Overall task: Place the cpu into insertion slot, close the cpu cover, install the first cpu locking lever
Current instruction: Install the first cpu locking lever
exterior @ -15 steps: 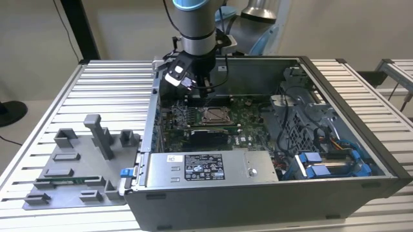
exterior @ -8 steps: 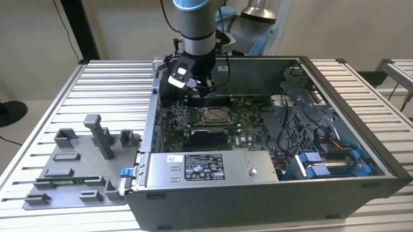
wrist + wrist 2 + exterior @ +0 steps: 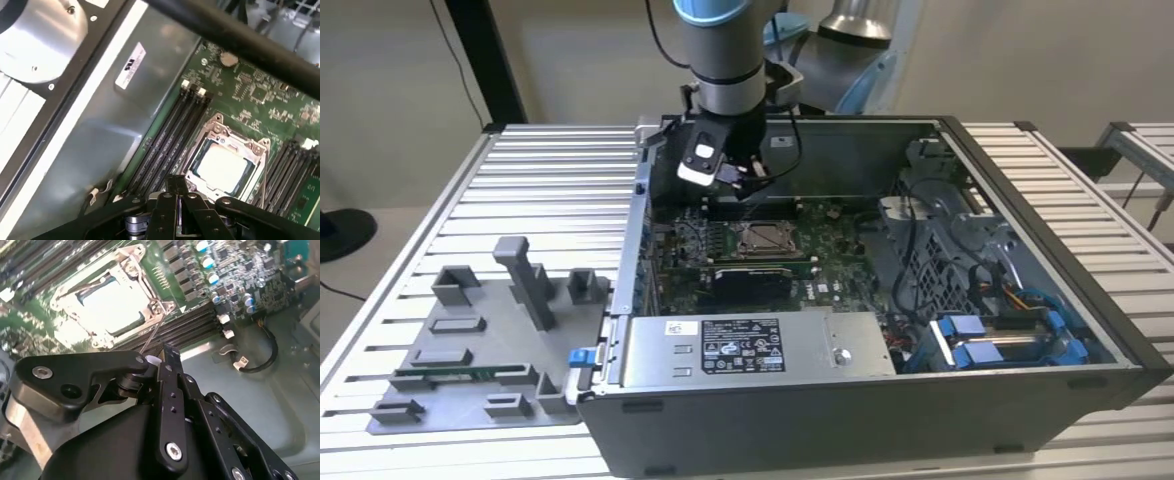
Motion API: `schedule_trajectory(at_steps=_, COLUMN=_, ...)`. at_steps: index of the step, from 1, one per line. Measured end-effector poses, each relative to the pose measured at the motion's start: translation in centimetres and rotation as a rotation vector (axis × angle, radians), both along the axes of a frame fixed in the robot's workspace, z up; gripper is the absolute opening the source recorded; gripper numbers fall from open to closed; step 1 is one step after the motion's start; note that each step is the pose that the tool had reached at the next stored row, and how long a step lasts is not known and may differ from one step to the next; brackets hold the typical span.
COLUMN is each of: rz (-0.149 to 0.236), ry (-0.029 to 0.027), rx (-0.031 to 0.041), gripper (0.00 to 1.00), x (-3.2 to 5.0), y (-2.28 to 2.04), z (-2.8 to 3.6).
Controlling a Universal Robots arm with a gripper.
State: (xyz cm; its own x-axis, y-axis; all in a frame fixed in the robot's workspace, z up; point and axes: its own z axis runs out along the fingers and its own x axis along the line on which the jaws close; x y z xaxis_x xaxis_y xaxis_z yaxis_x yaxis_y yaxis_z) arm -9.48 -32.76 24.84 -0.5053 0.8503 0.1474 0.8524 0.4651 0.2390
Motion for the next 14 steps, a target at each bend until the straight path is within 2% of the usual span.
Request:
schedule_trajectory(at_steps=1, rz=0.015, ry=-0.0064, rx=0.0000, gripper=0.00, x=0.00, y=0.00, z=0.00)
schedule_trajectory(at_steps=11, rz=0.196, ry=-0.0235, rx=-0.0072, gripper=0.00, x=0.00, y=0.00, z=-0.07)
schedule_trajectory(at_steps=13, rz=0.232, ry=-0.0310, rx=-0.0078, gripper=0.00, x=0.00, y=0.00, z=-0.09)
schedule_trajectory(at_steps=14, rz=0.251, ry=-0.0367, rx=-0.0083, gripper=0.00, x=-0.01, y=0.00, z=-0.09)
